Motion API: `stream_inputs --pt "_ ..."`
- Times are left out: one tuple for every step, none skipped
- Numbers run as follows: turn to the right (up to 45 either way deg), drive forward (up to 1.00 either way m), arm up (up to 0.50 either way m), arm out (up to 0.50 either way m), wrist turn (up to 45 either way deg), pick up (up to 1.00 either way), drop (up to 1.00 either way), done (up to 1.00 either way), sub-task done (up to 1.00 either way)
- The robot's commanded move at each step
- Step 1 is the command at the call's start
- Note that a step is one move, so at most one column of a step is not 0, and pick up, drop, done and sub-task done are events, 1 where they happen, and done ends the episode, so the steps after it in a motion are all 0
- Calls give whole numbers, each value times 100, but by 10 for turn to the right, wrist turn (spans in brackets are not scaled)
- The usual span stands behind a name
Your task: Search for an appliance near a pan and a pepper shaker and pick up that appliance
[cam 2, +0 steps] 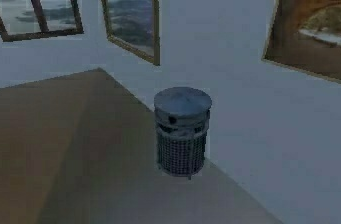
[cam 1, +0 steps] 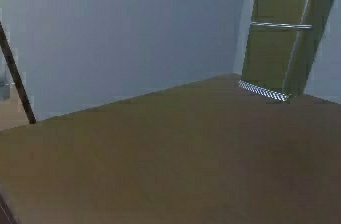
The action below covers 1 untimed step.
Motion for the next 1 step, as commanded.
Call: stream_inputs --pt "0 60 0 0 0 0 0 0 0"
